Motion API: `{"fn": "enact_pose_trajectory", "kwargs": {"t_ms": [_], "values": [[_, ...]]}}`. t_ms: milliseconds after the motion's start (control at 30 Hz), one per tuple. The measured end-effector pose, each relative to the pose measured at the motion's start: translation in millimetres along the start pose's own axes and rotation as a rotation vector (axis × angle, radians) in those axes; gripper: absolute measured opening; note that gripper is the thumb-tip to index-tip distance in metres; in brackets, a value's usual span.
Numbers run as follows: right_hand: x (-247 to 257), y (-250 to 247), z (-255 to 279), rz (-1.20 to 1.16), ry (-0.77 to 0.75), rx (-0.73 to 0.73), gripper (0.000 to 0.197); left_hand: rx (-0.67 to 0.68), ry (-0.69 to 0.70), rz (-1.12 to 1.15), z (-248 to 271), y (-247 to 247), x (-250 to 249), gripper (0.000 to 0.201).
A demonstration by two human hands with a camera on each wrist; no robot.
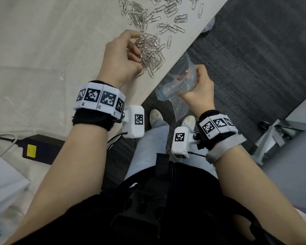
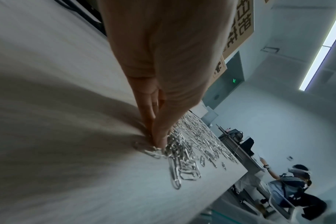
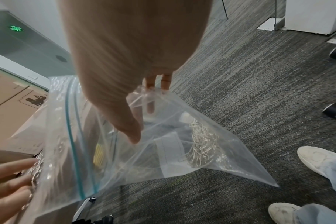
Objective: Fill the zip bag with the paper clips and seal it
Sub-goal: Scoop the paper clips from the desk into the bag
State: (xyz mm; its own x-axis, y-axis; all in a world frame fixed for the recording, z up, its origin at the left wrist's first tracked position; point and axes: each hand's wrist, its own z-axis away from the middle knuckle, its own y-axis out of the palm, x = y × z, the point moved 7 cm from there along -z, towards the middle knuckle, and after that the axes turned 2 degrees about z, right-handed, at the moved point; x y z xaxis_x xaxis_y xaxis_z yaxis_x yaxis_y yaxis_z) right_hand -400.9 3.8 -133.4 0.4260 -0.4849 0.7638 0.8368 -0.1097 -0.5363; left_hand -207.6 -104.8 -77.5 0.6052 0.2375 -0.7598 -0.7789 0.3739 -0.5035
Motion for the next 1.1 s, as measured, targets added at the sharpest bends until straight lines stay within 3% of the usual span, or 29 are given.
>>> {"fn": "enact_pose_trajectory", "kwargs": {"t_ms": [67,133,233,300,500,900,1100], "values": [[-0.2,-0.8,0.2,0.000,0.002,0.000,0.044,-0.010,0.052,-0.004,1.2,-3.4,-6.2,0.064],[-0.6,-1.9,-0.1,0.002,0.012,-0.001,0.044,0.001,0.134,-0.163,1.1,-9.6,-13.6,0.072],[-0.5,-2.6,-0.6,-0.006,0.024,-0.001,0.044,0.167,0.141,-0.482,-3.5,-6.8,-13.5,0.097],[0.1,-1.9,-0.8,-0.009,0.025,0.004,0.045,0.261,0.135,-0.566,-5.1,-0.3,-11.4,0.104],[0.7,-2.4,-2.0,-0.008,0.021,0.006,0.044,0.265,0.218,-0.580,-6.2,19.0,-21.4,0.089],[8.2,-2.3,-1.5,-0.005,0.014,-0.005,0.041,0.197,0.291,-0.356,-2.3,28.7,-25.9,0.048],[8.5,-1.6,-1.3,-0.016,0.017,-0.010,0.043,0.166,0.322,-0.270,-2.1,41.2,-23.4,0.037]]}}
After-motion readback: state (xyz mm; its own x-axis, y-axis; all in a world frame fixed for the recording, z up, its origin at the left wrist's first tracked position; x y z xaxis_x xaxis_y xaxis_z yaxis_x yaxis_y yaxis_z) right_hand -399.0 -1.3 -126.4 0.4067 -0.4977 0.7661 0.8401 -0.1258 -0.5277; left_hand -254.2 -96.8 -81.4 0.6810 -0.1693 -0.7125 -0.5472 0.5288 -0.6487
